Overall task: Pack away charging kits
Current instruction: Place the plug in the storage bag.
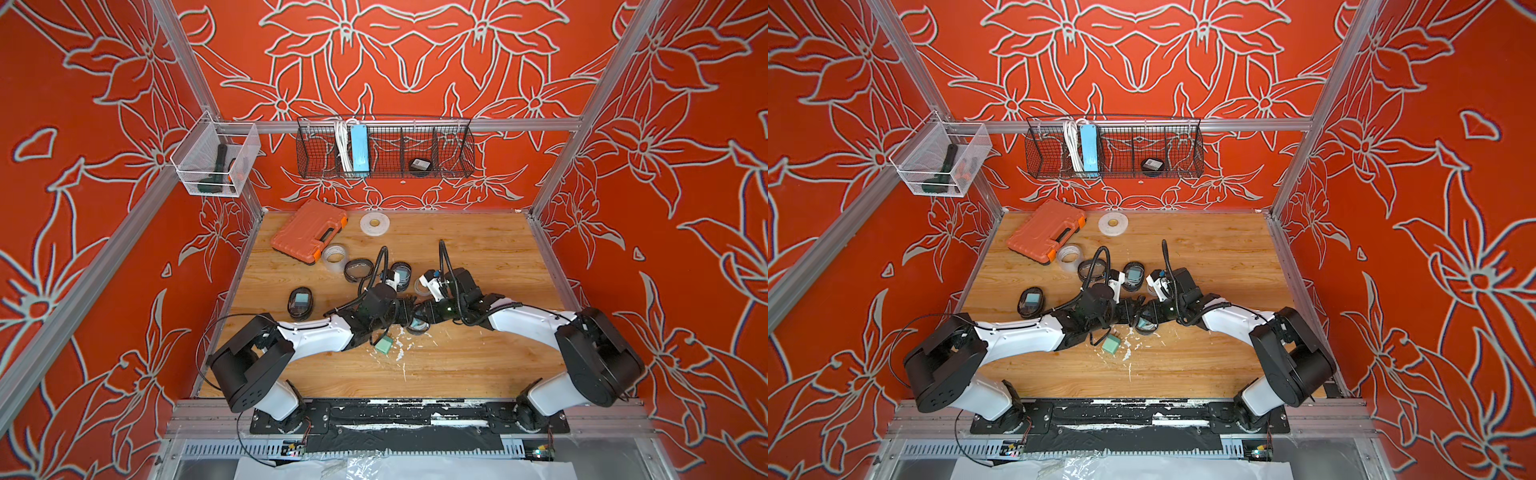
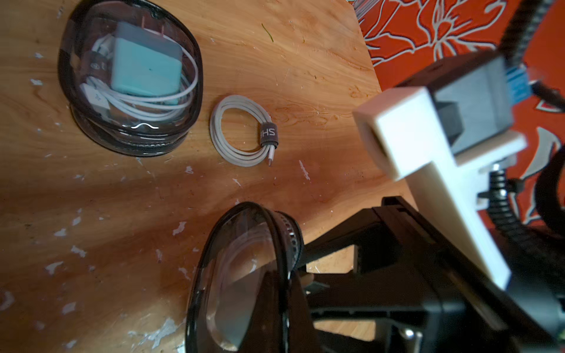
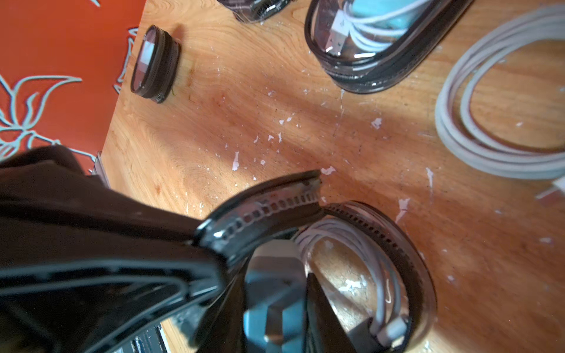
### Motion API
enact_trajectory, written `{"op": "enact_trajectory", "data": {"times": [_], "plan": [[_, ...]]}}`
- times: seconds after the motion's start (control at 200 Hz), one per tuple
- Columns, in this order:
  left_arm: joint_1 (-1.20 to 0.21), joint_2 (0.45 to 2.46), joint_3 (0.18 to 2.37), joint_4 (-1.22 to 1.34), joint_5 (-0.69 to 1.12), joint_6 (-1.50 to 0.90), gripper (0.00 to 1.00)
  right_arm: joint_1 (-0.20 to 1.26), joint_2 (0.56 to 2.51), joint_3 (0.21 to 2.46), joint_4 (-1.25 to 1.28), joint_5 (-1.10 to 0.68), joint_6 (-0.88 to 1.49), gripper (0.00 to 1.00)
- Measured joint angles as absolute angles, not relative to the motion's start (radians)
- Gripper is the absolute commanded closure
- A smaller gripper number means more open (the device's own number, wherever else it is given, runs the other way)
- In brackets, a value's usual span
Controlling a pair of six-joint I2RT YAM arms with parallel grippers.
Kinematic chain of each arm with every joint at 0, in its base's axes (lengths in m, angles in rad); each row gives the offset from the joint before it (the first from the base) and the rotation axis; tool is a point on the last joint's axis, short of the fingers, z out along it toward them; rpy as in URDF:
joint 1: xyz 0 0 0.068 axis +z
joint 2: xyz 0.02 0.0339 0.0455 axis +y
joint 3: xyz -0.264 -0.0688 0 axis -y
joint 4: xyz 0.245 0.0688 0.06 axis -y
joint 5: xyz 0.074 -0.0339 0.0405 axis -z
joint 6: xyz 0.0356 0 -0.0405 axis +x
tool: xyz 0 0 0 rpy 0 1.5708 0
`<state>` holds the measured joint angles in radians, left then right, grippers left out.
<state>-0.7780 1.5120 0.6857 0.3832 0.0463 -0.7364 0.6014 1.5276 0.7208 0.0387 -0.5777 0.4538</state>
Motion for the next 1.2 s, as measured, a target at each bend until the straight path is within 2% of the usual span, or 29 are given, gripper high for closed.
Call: {"op": "enact_trajectory", "data": {"times": [0.19,0.285,0.51,0.746,0.896,1.076,1.201], "plan": [[-0.778,1.511,0.685,0.382,0.047,-0.736,1.0,0.601,1.556,0.726,0.032,-0.566,0.452,0.66],[-0.778,1.511,0.685,0.383,0.047,-0.736,1.0,0.601,1.557,0.738,0.029,-0.561,0.448,0.55],[-0.778,1.51,0.685,0.383,0.046,-0.735,1.0,0.601,1.552,0.768,-0.014,-0.509,0.442,0.47],[-0.778,1.51,0.685,0.383,0.045,-0.733,1.0,0.601,1.479,0.767,-0.073,-0.434,0.455,0.33],[-0.778,1.51,0.685,0.382,0.043,-0.733,1.0,0.602,1.419,0.764,-0.107,-0.37,0.467,0.33],[-0.778,1.51,0.685,0.382,0.041,-0.733,1.0,0.613,1.353,0.708,-0.117,-0.323,0.523,0.46],[-0.778,1.51,0.685,0.383,0.042,-0.733,1.0,0.636,1.355,0.666,-0.113,-0.313,0.57,0.48]]}}
